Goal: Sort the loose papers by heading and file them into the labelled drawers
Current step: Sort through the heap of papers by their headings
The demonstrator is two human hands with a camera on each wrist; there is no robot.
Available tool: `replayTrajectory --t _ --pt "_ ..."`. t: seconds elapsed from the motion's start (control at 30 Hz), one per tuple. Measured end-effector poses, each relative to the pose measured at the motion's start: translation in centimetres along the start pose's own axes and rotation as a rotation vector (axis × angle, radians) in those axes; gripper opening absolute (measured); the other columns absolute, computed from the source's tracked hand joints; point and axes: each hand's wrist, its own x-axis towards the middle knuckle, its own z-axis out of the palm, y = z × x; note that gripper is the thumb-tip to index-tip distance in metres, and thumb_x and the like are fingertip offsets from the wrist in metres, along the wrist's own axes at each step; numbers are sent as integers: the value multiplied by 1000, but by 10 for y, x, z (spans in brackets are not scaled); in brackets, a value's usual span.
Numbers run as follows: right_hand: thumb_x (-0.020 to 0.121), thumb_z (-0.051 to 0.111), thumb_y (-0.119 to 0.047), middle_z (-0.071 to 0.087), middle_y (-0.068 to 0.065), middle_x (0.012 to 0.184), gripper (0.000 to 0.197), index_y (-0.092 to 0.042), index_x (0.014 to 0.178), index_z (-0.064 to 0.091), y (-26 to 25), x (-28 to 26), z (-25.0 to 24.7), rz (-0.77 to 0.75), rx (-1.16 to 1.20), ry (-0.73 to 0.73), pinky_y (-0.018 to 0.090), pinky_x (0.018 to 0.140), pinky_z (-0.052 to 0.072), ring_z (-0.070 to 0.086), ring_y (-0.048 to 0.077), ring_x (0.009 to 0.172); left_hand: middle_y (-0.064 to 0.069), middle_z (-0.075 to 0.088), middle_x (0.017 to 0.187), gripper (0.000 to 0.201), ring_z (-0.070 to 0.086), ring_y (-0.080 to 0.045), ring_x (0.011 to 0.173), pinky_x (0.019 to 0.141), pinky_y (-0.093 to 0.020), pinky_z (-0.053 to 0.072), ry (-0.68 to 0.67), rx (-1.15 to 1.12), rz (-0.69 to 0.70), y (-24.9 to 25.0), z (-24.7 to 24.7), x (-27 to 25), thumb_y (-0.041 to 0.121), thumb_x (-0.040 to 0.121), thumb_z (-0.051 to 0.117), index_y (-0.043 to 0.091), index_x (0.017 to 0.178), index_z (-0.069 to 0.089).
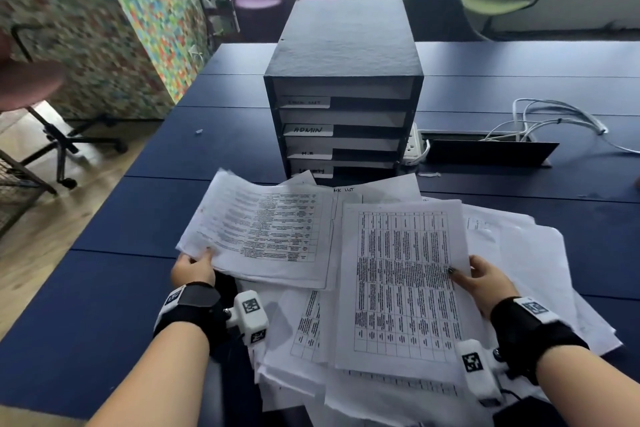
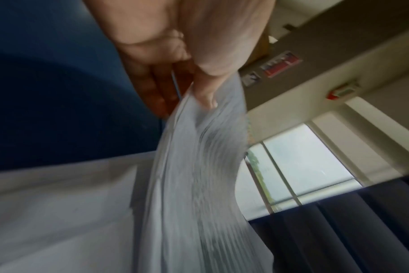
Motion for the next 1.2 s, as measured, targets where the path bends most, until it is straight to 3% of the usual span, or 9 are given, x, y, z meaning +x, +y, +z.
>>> replayTrajectory --t 0.23,0.33,0.4,0.5,0.67,0.8,1.0,1.1,1.2 --pt "86 60 -4 69 4 68 13 -8 98 57 3 0 -23 41 153 38 21 46 53 63 7 47 -30 54 122 29 52 -42 111 88 -41 40 78 -88 95 27 -13 -9 14 99 41 -3 121 48" --pt "66 72 -16 70 -1 61 35 -10 97 58 1 -1 -34 76 318 17 27 48 55 65 12 49 -30 55 120 34 53 -43 108 78 -37 37 79 -44 106 29 -19 -2 17 99 39 -3 126 46" --pt "76 64 -9 71 1 62 18 -12 93 59 -3 -6 -39 78 419 -5 29 46 55 66 14 50 -27 58 116 31 55 -39 99 76 -35 34 38 -32 174 30 -15 -4 15 98 40 -1 124 49" --pt "93 44 -3 71 3 64 17 -12 94 58 -8 -8 -44 92 465 -37 31 47 55 66 16 52 -18 59 103 27 53 -29 89 74 -31 34 -69 -20 268 26 4 -14 7 96 40 4 119 53" --pt "90 48 -4 72 5 69 16 -8 102 58 -15 -5 -35 99 473 -78 34 50 57 67 17 54 -2 58 84 32 51 -18 76 64 -21 40 -364 -35 325 23 50 -50 -6 91 37 17 103 55" --pt "62 80 -17 72 5 66 46 -5 102 59 -17 -7 -25 89 436 -109 30 45 54 66 17 51 -17 62 114 32 59 -34 102 88 -37 46 -610 110 367 20 88 -83 6 93 42 14 122 53" --pt "87 55 1 69 -3 56 21 3 108 58 1 0 -27 70 220 43 21 47 53 62 8 47 -1 64 120 36 58 -20 110 96 -30 44 -851 114 466 25 101 -116 11 96 42 25 127 55" --pt "86 59 -2 72 1 70 15 -2 100 61 1 -5 -29 48 115 50 11 50 49 62 0 49 4 62 108 26 56 -13 101 84 -18 38 -820 185 518 22 104 -116 19 98 44 15 116 63" --pt "82 62 4 65 13 91 21 -2 103 59 -2 -9 -28 47 50 -20 8 49 47 62 -4 51 -15 62 101 32 58 -30 97 83 -29 42 -581 287 542 17 108 -102 28 96 47 5 96 69"
